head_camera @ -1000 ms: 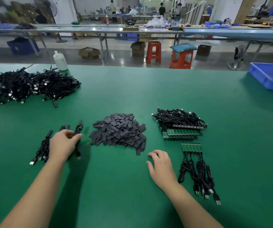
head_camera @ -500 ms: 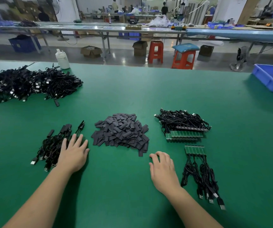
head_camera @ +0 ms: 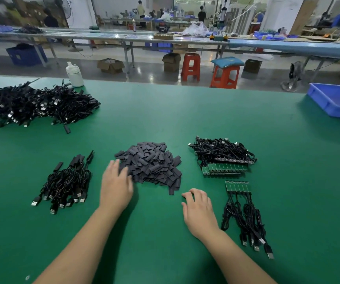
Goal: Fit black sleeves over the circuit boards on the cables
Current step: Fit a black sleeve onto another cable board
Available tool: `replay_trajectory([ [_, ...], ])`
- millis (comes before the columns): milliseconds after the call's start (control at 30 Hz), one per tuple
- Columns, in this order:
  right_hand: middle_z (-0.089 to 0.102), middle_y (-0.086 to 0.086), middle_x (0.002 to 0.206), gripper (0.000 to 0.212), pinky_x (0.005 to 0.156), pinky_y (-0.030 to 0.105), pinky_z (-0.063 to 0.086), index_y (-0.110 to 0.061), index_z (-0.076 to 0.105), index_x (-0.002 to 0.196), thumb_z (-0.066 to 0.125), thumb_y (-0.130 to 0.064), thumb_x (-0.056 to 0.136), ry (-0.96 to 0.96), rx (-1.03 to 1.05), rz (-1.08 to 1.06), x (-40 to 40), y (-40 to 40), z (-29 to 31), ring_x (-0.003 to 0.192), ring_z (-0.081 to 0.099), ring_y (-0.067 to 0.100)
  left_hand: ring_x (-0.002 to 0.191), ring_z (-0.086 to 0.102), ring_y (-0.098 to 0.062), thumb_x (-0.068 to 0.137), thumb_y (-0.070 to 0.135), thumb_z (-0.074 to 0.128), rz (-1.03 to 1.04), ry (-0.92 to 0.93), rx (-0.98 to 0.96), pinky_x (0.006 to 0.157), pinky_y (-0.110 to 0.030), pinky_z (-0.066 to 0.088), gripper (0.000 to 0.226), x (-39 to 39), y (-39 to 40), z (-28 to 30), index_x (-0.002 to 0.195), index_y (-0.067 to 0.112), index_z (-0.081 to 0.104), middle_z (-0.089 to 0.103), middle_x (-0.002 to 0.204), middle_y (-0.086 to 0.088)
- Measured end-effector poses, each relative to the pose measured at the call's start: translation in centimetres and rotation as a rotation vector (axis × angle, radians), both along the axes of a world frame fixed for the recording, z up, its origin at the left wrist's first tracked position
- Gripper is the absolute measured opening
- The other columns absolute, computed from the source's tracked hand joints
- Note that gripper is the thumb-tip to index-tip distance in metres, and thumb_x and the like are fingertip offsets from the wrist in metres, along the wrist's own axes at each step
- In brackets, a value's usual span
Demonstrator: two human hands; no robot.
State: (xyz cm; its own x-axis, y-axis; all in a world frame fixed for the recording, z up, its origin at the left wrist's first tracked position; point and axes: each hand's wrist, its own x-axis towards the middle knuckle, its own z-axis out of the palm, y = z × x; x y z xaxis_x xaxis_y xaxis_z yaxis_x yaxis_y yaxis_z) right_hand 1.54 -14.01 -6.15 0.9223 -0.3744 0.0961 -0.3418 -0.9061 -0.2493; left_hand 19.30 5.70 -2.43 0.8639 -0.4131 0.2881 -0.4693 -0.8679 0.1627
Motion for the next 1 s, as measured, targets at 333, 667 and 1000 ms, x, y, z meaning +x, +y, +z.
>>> replay_trajectory([
  [333,0.066,-0.002,0.112,0.026,0.088,0.036,0.051,-0.022,0.068,0.114,0.045,-0.024,0.101,-0.004,0.096,-0.044,-0.4,-3.9,5.0,0.105,0.059,0.02,0.106,0.061,-0.021,0.096,0.015,0.042,-0.309,0.352,-0.436,0.088,-0.033,0.048,0.045,-13.5,-11.1,-2.1,0.139,0.025,0.049,0.061,0.122,0.003],
  [667,0.058,0.005,0.135,0.04,0.102,0.041,0.045,-0.018,0.053,0.138,0.051,-0.034,0.101,0.193,0.175,-0.32,-3.5,-13.2,7.1,0.124,0.051,0.025,0.1,0.055,-0.007,0.094,0.036,0.048,-0.311,0.453,-0.455,0.085,-0.026,0.045,0.041,-13.3,-11.1,-3.4,0.135,0.031,0.05,0.052,0.114,0.016],
  [1000,0.063,-0.012,0.096,0.015,0.076,0.023,0.039,-0.024,0.072,0.104,0.064,-0.031,0.094,0.057,0.497,-0.201,-0.9,-7.8,7.1,0.089,0.057,0.009,0.098,0.057,-0.002,0.084,0.069,0.049,-0.274,0.671,-0.498,0.088,-0.028,0.046,0.049,-12.9,-11.9,-2.1,0.108,0.032,0.07,0.061,0.103,0.019],
])
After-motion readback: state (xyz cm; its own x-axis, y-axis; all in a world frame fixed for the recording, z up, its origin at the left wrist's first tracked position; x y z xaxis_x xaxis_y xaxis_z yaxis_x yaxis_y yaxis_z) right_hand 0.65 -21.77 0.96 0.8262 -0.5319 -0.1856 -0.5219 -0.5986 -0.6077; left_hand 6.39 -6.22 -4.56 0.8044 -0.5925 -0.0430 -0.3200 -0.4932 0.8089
